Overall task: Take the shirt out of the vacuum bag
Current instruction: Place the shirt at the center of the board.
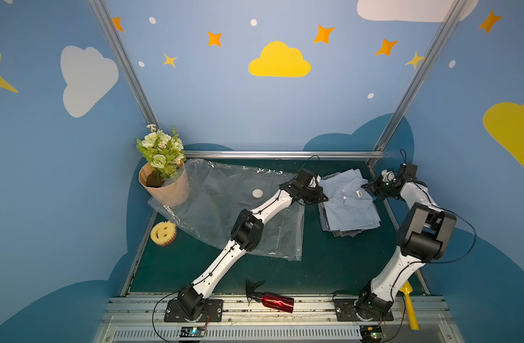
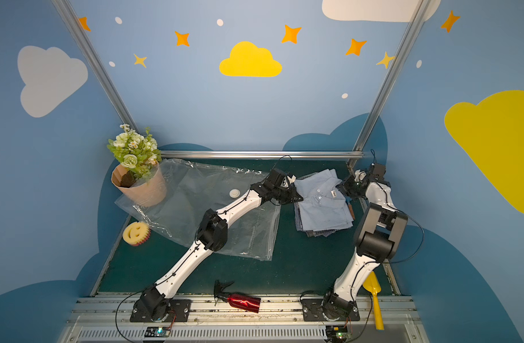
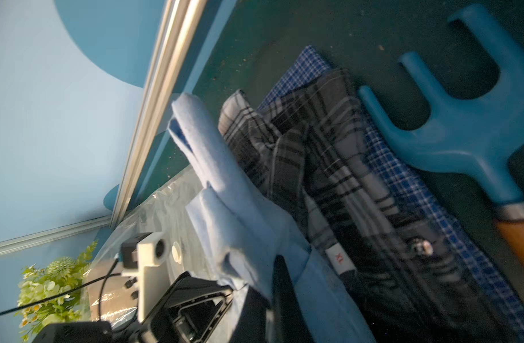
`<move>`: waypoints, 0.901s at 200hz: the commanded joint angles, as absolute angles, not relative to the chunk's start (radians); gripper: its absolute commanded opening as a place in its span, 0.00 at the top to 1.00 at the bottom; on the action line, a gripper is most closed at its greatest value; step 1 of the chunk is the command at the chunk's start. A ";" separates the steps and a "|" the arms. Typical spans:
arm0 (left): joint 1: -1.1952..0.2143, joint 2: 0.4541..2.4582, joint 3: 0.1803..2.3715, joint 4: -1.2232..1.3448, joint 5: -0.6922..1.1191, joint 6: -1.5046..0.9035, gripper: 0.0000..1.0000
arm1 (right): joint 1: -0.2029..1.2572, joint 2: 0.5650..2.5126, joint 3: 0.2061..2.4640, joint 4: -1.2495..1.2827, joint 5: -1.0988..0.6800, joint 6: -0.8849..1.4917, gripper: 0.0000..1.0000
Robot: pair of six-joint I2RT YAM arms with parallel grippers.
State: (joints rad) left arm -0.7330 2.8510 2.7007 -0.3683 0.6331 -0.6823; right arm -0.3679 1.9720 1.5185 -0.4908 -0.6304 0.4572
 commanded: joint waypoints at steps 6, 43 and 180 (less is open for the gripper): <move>-0.721 2.854 2.734 -0.336 0.614 -0.689 0.90 | -0.376 2.013 1.548 -0.469 -0.627 0.436 1.00; -0.716 2.861 2.735 -0.327 0.608 -0.691 0.77 | -0.376 2.067 1.591 -0.459 -0.607 0.414 1.00; -0.646 2.465 2.481 -0.447 0.433 -0.432 0.39 | -0.319 1.832 1.521 -0.400 -0.542 0.383 0.68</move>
